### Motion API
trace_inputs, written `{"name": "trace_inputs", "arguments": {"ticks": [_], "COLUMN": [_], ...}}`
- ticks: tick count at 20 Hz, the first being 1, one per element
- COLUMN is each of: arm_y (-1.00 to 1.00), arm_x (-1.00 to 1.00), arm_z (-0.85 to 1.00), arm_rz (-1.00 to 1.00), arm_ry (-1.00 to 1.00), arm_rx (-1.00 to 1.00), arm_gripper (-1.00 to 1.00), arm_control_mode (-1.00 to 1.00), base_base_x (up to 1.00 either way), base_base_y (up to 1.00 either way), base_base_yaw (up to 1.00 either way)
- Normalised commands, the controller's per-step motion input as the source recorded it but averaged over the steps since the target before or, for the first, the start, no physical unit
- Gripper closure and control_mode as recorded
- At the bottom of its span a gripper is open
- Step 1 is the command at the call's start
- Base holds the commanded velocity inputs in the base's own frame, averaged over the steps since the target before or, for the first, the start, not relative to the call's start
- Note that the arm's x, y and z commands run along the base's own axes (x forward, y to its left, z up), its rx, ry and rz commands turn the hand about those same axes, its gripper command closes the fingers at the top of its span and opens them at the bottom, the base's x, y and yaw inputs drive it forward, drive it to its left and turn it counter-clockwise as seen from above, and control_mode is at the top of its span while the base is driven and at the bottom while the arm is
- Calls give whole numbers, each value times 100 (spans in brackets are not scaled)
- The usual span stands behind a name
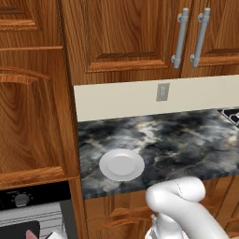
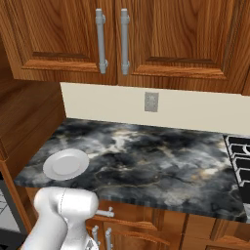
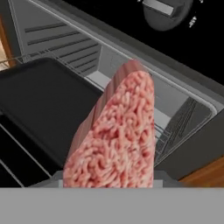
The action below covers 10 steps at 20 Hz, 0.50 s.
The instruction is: Place the steak on the rack of the oven.
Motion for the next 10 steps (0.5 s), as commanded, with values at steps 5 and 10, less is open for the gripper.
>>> {"name": "trace_inputs", "arguments": {"ticks": [5,10], "arm_y": [34,58], "arm_x": [30,27], "arm_z": [0,-27], "arm_rz": [-2,-4], "arm_ry": [13,8], "arm_rx": [0,0], "arm_gripper": [100,100], "arm_control_mode": [-100,-100], "base_base_x": [0,0], "base_base_y": [0,0], "base_base_yaw": [0,0]}}
